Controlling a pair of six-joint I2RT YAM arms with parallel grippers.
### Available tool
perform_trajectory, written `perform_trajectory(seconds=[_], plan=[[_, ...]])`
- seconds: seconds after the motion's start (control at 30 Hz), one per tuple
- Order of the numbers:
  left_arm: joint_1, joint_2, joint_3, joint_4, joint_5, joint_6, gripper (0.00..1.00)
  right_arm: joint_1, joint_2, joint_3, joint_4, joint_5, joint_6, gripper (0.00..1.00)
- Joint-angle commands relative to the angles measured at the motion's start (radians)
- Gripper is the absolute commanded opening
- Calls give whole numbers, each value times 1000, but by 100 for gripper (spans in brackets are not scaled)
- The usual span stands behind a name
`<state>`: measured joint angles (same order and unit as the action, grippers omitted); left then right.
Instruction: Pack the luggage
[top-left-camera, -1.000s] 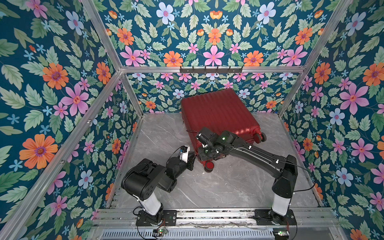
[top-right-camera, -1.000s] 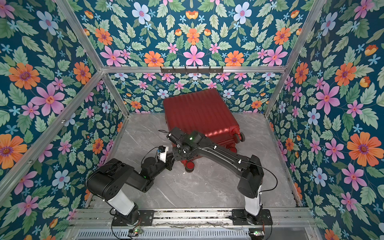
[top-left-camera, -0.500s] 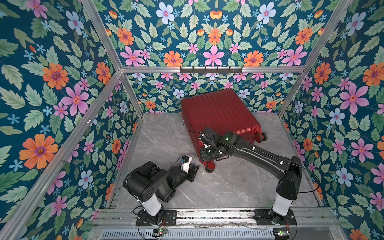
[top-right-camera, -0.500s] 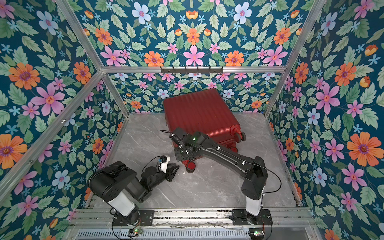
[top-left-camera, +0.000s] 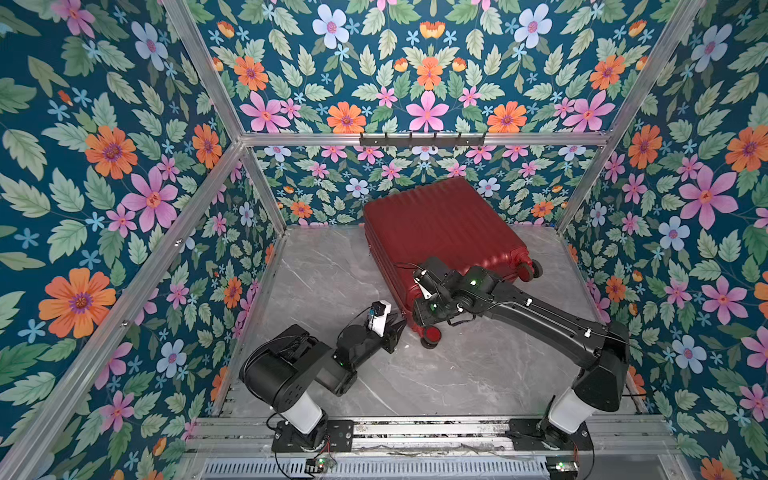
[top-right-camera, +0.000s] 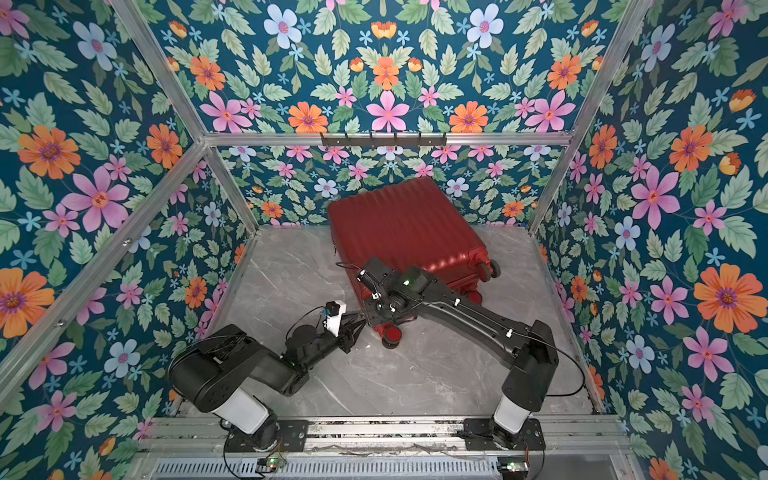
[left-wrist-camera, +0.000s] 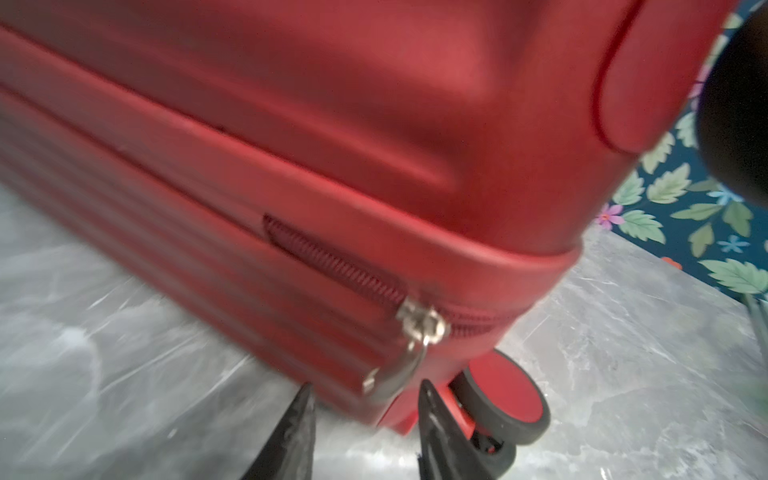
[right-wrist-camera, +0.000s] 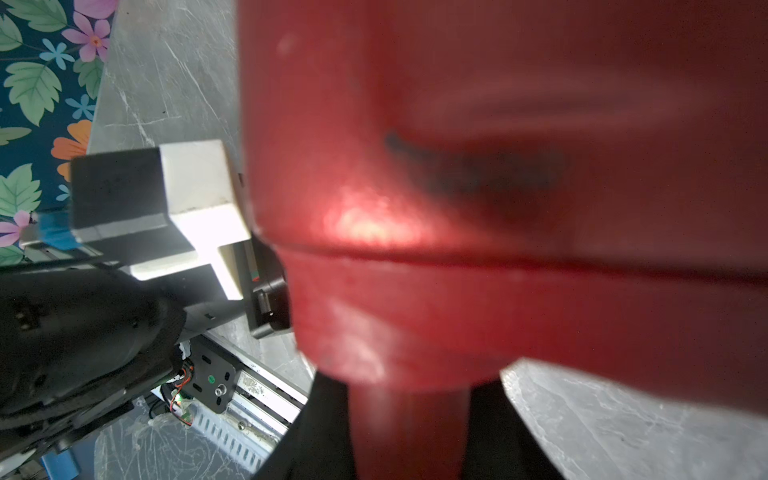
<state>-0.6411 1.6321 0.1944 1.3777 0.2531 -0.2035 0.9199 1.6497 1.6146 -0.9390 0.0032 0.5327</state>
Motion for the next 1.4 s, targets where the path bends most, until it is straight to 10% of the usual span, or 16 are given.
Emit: perform_trajectory(seconds=[0.0, 0.8, 1.37], plan=[[1, 29, 37, -25, 97, 20, 41, -7, -31, -9, 69, 6, 8, 34], [2, -57, 76, -145, 70, 85, 32, -12, -16, -16, 76, -34, 20, 33], [1, -124, 85, -171, -12, 95, 0, -12, -23, -14, 85, -42, 21, 31]])
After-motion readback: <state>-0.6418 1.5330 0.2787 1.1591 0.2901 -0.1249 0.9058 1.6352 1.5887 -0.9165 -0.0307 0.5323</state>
